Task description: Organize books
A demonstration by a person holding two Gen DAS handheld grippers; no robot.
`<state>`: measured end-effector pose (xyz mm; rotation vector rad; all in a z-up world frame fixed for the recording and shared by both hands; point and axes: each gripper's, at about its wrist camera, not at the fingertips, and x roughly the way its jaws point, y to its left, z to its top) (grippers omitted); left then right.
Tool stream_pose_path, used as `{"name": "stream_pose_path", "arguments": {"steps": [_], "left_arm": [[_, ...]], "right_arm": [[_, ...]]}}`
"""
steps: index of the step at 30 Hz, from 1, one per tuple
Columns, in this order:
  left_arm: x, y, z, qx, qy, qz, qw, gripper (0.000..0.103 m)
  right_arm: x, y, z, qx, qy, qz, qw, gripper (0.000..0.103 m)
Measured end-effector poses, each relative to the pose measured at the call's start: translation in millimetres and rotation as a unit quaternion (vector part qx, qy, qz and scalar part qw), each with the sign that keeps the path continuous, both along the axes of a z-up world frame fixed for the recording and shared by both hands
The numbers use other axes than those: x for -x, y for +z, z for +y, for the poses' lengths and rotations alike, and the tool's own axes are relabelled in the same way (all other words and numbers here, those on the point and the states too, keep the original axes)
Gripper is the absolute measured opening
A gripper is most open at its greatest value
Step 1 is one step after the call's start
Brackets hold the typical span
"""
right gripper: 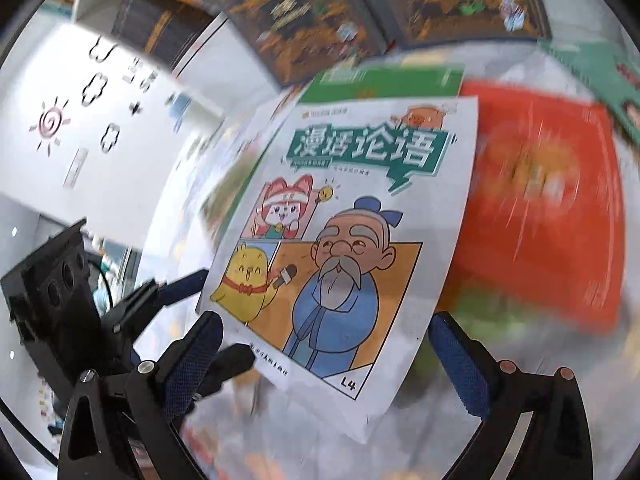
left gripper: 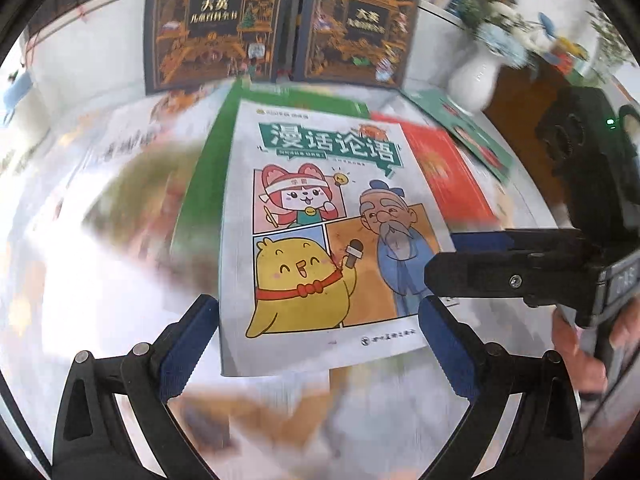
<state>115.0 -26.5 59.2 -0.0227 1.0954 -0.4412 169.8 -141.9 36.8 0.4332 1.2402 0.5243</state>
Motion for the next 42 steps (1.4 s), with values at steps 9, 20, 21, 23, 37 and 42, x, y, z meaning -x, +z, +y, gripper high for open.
{"name": "stream_pose_path", "arguments": {"steps": [9,20,21,23,37,42], "left_arm": [[86,-48,62,0.081,-0.02,0.085,0.9929,0.095],[83,-41,65,0.08,-0.026,0.087,0.9927,0.054],[78,-44,62,0.078,-0.025,0.093,0.9923,0.049],[76,-44,67,0.09,-0.02,0.092,0.9915,0.048],[53,-49,68,0.091,0.005,0.047,0.9947,0.034],[53,-50,71,0.102,0.002,0.042,0.9938,0.035]], "right_arm": [[130,-42,14,-0.108,0.043,-0.028,0.993,0.103],[129,-48,9,-0.111,0.045,-0.046,0.992,0.103],[121,-45,9,-0.116,0.048,-0.033,0.991,0.103],[117,-46,5,-0.124,0.055,-0.017,0.991,0.103],[110,-65,-43,-0.15,0.04,-0.013,0.988,0.018],[103,-67,-30,-0.171,0.04,-0.02,0.984,0.02]]}}
